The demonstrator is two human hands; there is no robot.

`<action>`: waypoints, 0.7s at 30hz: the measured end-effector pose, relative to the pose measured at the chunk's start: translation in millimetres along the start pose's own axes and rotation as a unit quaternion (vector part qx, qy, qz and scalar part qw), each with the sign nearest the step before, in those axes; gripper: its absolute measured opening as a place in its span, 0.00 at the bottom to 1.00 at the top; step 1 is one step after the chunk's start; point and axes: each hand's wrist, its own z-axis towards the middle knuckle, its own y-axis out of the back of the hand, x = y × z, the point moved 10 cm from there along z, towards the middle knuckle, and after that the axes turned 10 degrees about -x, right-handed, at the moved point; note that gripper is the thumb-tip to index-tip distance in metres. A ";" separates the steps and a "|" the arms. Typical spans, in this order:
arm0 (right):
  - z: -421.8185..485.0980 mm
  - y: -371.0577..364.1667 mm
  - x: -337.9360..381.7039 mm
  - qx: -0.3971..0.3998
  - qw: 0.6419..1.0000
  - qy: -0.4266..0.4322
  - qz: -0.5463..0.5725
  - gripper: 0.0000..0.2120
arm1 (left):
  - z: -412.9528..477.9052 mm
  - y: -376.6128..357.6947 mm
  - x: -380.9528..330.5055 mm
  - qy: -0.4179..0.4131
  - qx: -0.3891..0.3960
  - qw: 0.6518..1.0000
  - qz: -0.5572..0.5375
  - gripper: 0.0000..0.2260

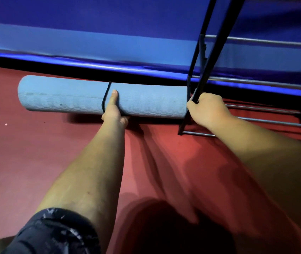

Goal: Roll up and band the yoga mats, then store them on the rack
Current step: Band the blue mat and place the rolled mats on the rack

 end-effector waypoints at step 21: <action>8.5 -0.6 -11.2 -0.014 1.000 0.002 0.001 0.13 | -40.5 -25.6 70.2 0.072 0.055 0.986 0.143 0.27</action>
